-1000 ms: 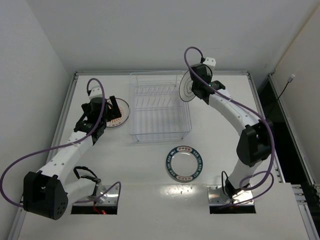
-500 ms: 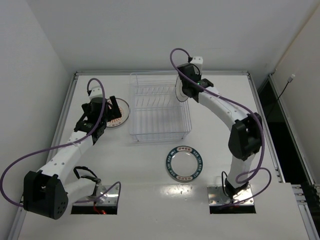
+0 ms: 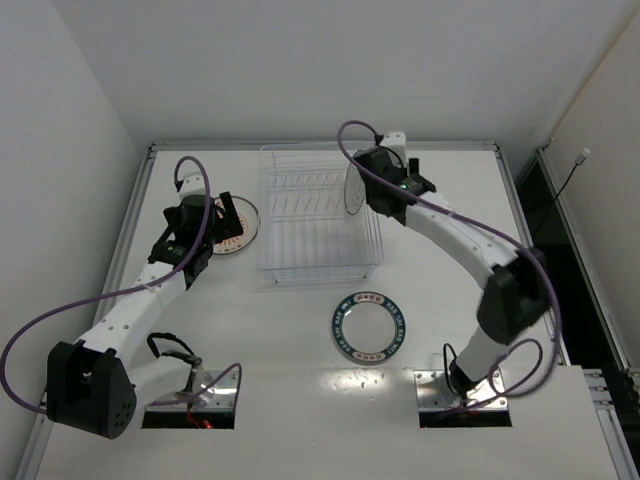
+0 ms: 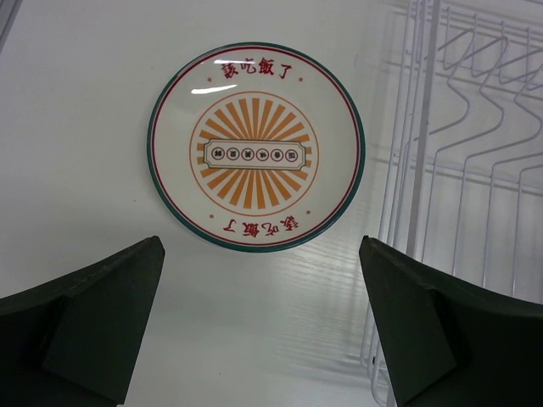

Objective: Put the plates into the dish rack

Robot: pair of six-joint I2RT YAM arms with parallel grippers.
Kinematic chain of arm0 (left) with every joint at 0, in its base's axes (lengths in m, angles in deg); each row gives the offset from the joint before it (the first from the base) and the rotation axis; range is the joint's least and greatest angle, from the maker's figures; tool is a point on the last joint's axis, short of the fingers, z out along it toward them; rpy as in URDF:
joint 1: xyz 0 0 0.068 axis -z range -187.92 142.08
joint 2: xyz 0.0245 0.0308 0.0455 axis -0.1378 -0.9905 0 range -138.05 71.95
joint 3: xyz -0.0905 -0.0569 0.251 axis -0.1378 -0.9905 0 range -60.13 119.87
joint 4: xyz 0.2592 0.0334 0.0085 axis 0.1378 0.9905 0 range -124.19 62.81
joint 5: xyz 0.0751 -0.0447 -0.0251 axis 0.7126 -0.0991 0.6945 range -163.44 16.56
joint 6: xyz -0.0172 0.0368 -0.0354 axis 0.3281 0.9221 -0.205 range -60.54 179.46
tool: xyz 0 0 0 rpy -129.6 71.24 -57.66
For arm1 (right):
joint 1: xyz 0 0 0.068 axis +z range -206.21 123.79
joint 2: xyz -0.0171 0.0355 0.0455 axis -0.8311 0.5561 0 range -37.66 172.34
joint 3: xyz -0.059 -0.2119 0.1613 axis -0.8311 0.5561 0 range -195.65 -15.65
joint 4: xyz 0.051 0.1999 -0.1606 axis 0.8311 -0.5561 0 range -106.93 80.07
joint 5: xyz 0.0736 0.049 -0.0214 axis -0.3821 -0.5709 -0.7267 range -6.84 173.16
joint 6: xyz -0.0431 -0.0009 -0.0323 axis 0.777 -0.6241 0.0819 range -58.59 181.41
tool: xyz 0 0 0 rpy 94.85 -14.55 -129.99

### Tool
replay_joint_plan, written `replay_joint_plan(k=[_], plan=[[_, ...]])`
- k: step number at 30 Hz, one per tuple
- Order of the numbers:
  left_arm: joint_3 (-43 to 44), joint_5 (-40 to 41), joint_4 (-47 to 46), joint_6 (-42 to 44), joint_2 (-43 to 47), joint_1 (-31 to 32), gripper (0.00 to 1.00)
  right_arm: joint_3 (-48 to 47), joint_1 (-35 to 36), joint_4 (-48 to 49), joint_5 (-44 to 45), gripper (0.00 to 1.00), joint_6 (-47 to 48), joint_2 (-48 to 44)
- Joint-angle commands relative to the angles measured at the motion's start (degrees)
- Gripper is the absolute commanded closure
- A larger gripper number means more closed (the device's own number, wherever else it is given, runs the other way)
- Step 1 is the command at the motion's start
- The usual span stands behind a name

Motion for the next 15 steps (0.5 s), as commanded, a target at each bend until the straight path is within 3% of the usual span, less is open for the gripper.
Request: replay_joint_plan(k=[1, 3, 4, 7, 15], plan=[[1.26, -0.53, -1.15, 0.4, 0.2, 0.26, 0.0, 9.07, 0.29, -2.86, 1.07, 0.34, -5.49, -19.85], [1.26, -0.53, -1.15, 0.4, 0.2, 0.26, 0.0, 15.68, 0.29, -4.81, -7.43, 0.34, -9.27, -33.69], [1.26, -1.05, -1.15, 0.4, 0.2, 0.26, 0.0, 23.28, 0.9, -4.81, -14.68, 0.34, -10.51, -38.57], [1.26, -1.58, -1.15, 0.4, 0.2, 0.26, 0.0, 38.23, 1.61, -4.2, -25.18, 0.34, -15.07, -56.38], [1.26, -2.73, -1.15, 0.4, 0.2, 0.26, 0.0, 64.18, 0.9, -9.29, -39.27, 0.28, -35.19, -80.5]])
